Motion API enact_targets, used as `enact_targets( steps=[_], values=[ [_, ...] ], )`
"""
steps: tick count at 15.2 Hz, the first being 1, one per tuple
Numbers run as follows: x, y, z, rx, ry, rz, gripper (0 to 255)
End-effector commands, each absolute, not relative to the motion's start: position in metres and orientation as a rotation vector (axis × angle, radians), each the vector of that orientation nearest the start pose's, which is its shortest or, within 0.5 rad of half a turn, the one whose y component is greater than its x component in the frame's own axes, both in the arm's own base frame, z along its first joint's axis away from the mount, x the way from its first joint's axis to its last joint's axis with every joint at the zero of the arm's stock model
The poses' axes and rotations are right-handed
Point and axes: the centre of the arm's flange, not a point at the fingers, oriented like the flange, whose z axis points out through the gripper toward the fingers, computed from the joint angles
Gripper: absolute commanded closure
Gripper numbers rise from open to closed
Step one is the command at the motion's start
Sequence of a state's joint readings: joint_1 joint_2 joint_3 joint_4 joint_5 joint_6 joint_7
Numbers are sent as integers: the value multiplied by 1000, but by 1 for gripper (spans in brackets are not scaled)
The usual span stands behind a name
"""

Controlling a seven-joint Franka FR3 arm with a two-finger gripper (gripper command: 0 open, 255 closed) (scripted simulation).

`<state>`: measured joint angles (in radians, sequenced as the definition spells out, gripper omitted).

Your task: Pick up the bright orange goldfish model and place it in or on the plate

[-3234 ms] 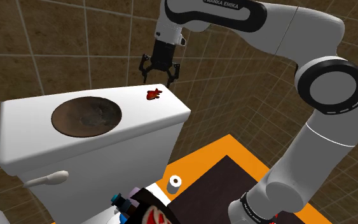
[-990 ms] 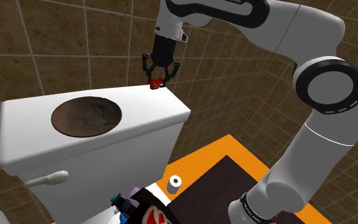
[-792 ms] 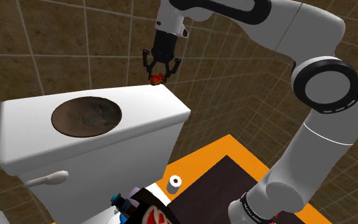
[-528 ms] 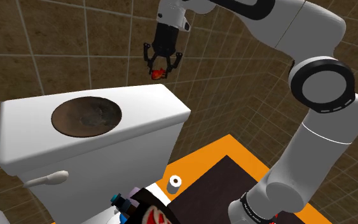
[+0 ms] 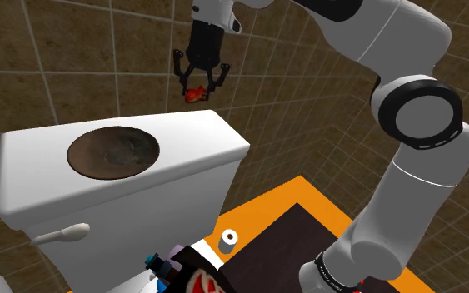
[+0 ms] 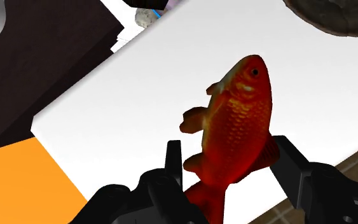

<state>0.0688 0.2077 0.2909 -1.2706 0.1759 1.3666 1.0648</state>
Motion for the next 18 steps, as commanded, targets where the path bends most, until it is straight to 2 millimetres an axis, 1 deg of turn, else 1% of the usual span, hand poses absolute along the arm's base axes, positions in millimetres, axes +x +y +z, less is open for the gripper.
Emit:
enact_targets(
  steps=[1,13,14,18],
  values=[
    [552,236,636,-2838,1007,347,255],
    [524,392,640,-2838,1007,347,255],
    [519,415,640,-2838,1007,347,255],
    [519,415,619,-2838,1007,347,255]
  ],
)
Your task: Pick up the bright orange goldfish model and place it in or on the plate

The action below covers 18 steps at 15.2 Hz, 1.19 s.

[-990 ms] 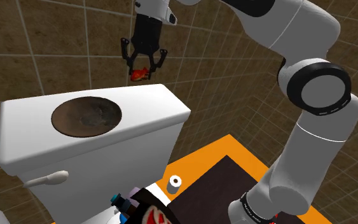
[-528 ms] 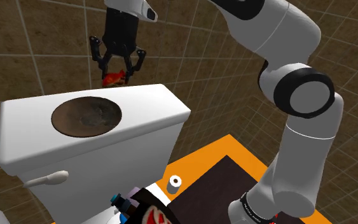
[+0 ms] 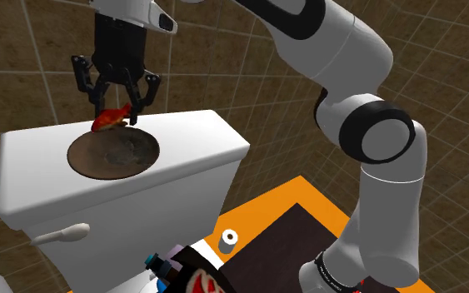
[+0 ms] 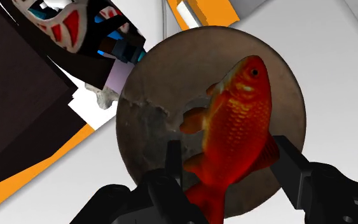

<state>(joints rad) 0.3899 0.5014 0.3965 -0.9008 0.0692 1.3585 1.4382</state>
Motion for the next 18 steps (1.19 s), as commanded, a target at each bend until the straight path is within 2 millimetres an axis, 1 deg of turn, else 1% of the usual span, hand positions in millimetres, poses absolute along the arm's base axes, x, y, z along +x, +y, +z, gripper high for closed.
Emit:
enact_targets(
  steps=[1,10,11,18],
  values=[
    [519,415,614,-2838,1007,347,255],
    [519,415,566,-2838,1007,347,255],
    [519,415,563,-2838,1007,347,255],
    [519,415,563,-2838,1007,347,255]
  ],
)
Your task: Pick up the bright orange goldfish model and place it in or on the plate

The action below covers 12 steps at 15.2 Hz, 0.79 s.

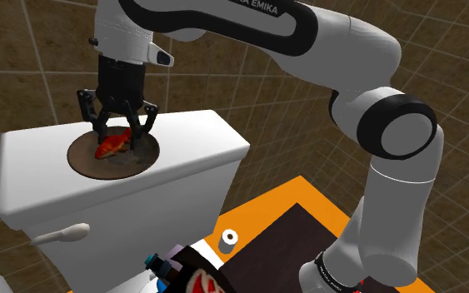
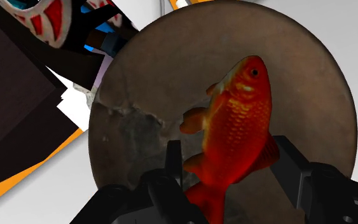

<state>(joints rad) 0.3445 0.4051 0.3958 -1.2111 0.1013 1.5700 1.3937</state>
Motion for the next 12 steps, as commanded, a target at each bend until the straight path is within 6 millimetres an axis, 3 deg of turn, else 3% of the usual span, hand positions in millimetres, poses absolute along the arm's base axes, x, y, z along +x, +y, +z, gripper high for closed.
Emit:
enact_targets(
  steps=[1,2,7,11,12],
  values=[
    [519,415,563,-2838,1007,347,255],
    [519,415,563,-2838,1007,347,0],
    [519,415,563,-2838,1007,347,0],
    [528,406,612,-2838,1007,347,0],
    [528,406,612,-2838,1007,347,0]
  ],
)
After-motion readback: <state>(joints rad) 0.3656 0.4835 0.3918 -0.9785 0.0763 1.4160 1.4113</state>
